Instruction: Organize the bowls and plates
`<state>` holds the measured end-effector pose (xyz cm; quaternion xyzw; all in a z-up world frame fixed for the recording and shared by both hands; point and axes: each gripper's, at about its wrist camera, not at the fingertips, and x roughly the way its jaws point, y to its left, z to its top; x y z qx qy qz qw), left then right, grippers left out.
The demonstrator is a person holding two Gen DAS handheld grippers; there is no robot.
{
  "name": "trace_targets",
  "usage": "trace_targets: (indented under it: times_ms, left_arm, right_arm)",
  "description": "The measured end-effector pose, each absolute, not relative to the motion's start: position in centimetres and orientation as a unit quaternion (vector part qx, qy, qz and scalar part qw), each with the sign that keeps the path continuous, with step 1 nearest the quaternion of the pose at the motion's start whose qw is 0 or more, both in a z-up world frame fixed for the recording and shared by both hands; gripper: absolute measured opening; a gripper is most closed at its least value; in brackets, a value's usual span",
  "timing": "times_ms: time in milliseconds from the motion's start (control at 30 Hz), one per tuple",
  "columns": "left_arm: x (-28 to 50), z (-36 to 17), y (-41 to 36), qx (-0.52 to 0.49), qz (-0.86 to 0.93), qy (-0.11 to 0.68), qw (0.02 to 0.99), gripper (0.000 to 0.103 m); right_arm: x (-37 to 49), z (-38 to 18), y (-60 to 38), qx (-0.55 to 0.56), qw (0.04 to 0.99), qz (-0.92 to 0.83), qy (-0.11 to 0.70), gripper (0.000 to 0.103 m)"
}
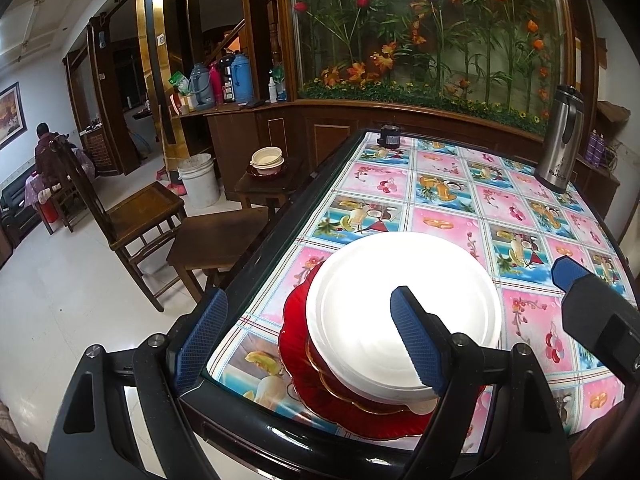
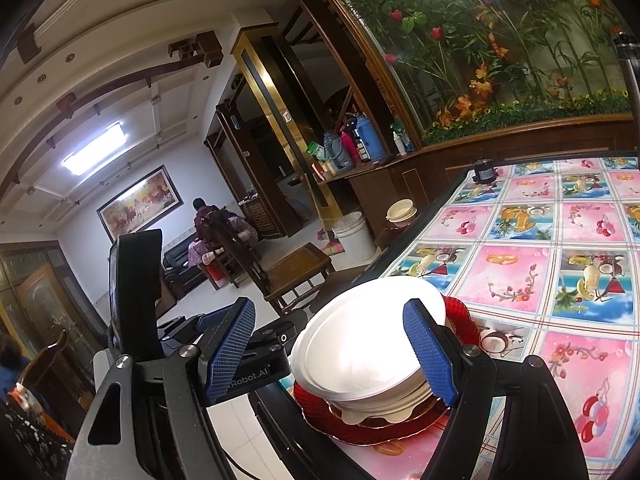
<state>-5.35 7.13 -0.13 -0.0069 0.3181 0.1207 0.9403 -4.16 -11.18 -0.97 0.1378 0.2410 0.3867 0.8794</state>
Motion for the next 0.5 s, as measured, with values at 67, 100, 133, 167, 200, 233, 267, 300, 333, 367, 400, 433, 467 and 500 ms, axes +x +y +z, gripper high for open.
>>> trace_targets:
  times_ms: [67,100,133,167,200,233,267,300,333,367,400,433,467,500]
  left_arm:
    - [-5.37,-0.13,7.19,-0.008,0.120,0.318,0.940,0.085]
    - [-5.37,-0.14,7.21,-0.008,0.120,0.318,0.940,0.085]
    - [-5.38,-0.16,7.19,-0.008,0.119,0.319,0.940,0.085]
    - [-5.38,-0.16,7.20,-0.008,0.119,0.318,0.940,0.085]
    - [-5.37,-0.16,7.20,-0.008,0.119,0.318,0.940,0.085]
    - [-5.38,-0.17,7.18,-0.008,0.119,0.319,0.940,0.085]
    - [-5.37,-0.21,7.18,-0.008,0.118,0.319,0.940,0.085]
    - [-5.34,-0.26,7.17,-0.007,0.118,0.320,0.940,0.085]
    - [-5.34,-0.32,7.14,-0.007,0.118,0.321,0.940,0.085]
    - [-5.36,-0.39,7.16,-0.007,0.117,0.321,0.940,0.085]
    - [-5.38,-0.45,7.13,-0.006,0.117,0.322,0.939,0.085]
    - [-5.38,-0.51,7.12,-0.004,0.119,0.323,0.939,0.085]
    - [-5.42,-0.56,7.12,-0.004,0.120,0.323,0.939,0.085]
    - [-5.48,-0.61,7.24,-0.004,0.120,0.324,0.938,0.085]
  right_arm:
    - [-4.12,-0.94,-11.05,0.138,0.878,0.388,0.243,0.079]
    - [-4.16,-0.93,-10.93,0.137,0.878,0.388,0.243,0.079]
    - [-4.21,-0.91,-10.80,0.136,0.878,0.388,0.243,0.079]
    - [-4.24,-0.88,-10.71,0.136,0.878,0.389,0.243,0.079]
    - [-4.22,-0.87,-10.61,0.135,0.878,0.389,0.243,0.079]
    - [-4.28,-0.85,-10.49,0.134,0.878,0.390,0.243,0.079]
    - [-4.29,-0.85,-10.49,0.133,0.878,0.390,0.243,0.079]
    - [-4.27,-0.87,-10.48,0.132,0.878,0.390,0.243,0.079]
    - [-4.27,-0.89,-10.49,0.132,0.878,0.390,0.243,0.079]
    - [-4.28,-0.90,-10.46,0.132,0.878,0.390,0.244,0.079]
    - [-4.29,-0.90,-10.44,0.132,0.878,0.390,0.244,0.079]
    - [-4.28,-0.89,-10.45,0.132,0.878,0.390,0.244,0.079]
    - [-4.28,-0.88,-10.45,0.132,0.878,0.390,0.244,0.079]
    - [-4.27,-0.87,-10.47,0.133,0.878,0.390,0.244,0.079]
